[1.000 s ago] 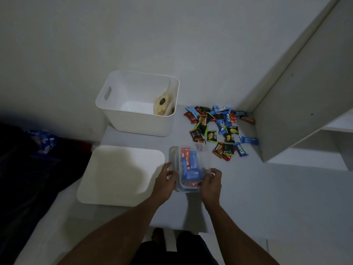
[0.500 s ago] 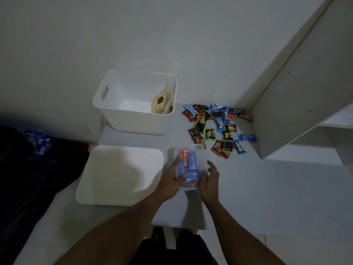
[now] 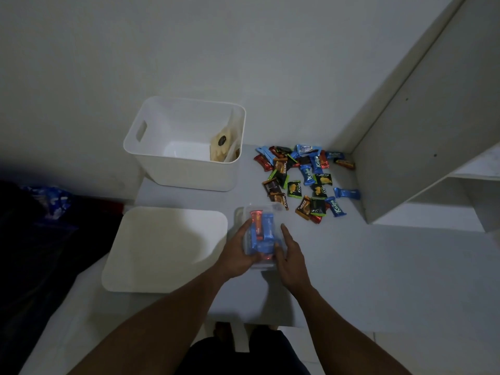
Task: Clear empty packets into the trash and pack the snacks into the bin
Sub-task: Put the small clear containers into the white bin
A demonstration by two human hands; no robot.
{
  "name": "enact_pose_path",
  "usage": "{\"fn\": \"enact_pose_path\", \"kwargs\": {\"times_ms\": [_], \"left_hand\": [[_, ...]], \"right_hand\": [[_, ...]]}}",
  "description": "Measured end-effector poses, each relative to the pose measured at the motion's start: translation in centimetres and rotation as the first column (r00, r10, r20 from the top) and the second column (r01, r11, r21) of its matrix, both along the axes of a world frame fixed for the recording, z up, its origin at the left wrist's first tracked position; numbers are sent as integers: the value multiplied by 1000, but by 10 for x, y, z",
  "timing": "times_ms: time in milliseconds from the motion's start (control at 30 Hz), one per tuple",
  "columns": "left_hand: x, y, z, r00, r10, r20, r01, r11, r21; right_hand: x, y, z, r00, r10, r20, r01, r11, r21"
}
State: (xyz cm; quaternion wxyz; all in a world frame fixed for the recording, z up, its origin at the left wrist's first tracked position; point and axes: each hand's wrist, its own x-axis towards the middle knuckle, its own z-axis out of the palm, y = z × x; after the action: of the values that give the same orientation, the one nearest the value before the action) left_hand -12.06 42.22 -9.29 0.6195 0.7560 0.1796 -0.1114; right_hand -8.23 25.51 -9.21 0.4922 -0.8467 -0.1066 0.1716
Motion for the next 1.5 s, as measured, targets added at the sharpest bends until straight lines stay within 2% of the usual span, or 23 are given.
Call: {"fn": "enact_pose_path", "kwargs": {"times_ms": [100, 233, 367, 500, 633, 833, 1000, 1200, 1333, 1500], "left_hand": [[11, -1, 14, 997, -81, -8, 80, 993, -91], [35, -8, 29, 997, 12, 77, -10, 999, -32], [77, -4, 72, 972, -4, 237, -10, 998, 57], [120, 19, 129, 907, -29, 421, -38, 988, 148], [150, 54, 183, 847, 3, 532, -130, 971, 202], [156, 133, 234, 811, 32, 585, -253, 920, 300], [147, 215, 225, 886, 27, 463, -237, 884, 403], [142, 282, 187, 987, -30, 157, -31, 928, 370], [154, 319, 137, 992, -39, -122, 76, 946, 316], [169, 341, 65, 966, -78, -246, 145, 953, 267]], "right_hand": [[2, 0, 10, 998, -52, 18, 52, 999, 8], [23, -3, 32, 986, -104, 133, 94, 992, 79], [68, 2, 56, 964, -130, 234, 112, 990, 89], [119, 23, 97, 925, -179, 335, 117, 973, 198], [166, 58, 146, 909, -139, 392, 2, 944, 330], [188, 132, 202, 877, 42, 479, -239, 902, 359], [197, 206, 198, 890, 197, 411, -349, 876, 334], [200, 275, 130, 926, 354, 131, -374, 906, 197], [195, 308, 94, 920, 390, 29, -391, 916, 93], [188, 331, 82, 876, 376, -302, -426, 897, -119]]}}
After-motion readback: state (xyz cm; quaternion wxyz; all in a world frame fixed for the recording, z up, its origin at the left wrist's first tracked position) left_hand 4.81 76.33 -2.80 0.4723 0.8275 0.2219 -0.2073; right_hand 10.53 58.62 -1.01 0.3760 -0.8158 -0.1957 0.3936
